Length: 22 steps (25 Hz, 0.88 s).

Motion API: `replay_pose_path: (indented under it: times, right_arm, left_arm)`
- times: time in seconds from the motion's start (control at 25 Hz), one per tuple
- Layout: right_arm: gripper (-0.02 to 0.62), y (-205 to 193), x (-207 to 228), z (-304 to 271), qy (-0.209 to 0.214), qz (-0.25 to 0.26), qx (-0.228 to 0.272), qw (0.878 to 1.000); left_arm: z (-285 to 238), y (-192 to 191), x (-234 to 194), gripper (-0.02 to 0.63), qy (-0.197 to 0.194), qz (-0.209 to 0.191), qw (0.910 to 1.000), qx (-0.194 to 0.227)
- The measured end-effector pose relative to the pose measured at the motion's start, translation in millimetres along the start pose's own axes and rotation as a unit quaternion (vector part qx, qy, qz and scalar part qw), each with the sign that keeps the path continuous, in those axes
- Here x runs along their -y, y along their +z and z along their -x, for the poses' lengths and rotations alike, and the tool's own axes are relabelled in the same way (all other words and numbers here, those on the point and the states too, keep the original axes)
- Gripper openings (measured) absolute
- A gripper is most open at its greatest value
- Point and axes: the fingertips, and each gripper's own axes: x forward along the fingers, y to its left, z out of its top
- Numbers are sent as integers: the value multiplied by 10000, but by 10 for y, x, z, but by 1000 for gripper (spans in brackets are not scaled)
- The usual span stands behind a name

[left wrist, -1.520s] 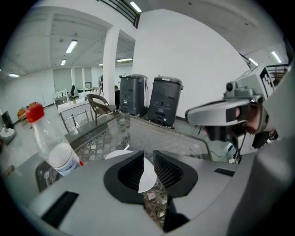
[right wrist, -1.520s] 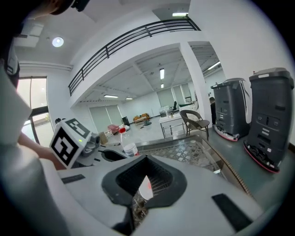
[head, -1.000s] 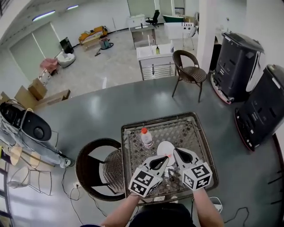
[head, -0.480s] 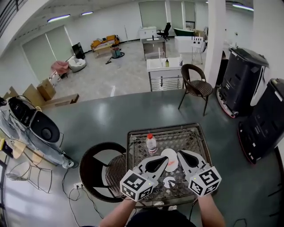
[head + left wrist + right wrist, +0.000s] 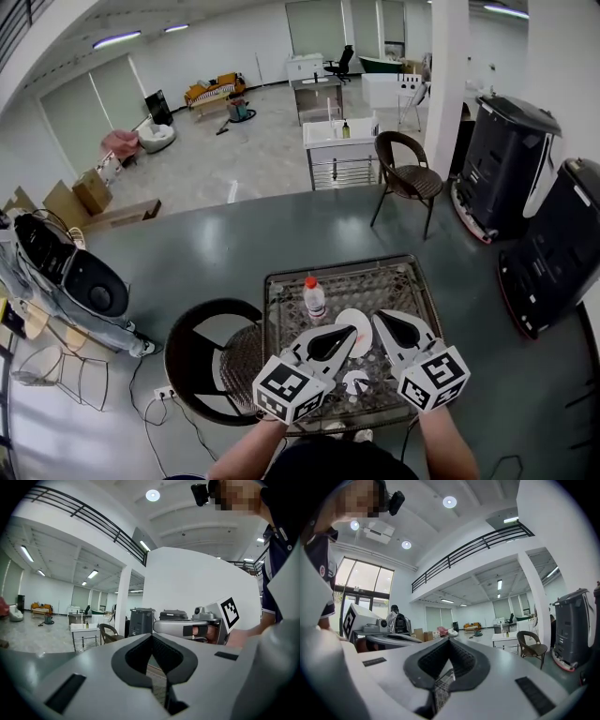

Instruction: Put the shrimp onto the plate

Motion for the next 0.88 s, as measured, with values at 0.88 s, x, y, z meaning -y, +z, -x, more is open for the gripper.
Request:
replay_pose_path:
  times: [0.88]
  right_arm:
    - [5, -8, 13, 12, -81, -67, -27, 9999]
  left_arm:
    - [23, -24, -13, 9, 31, -35, 10000, -83]
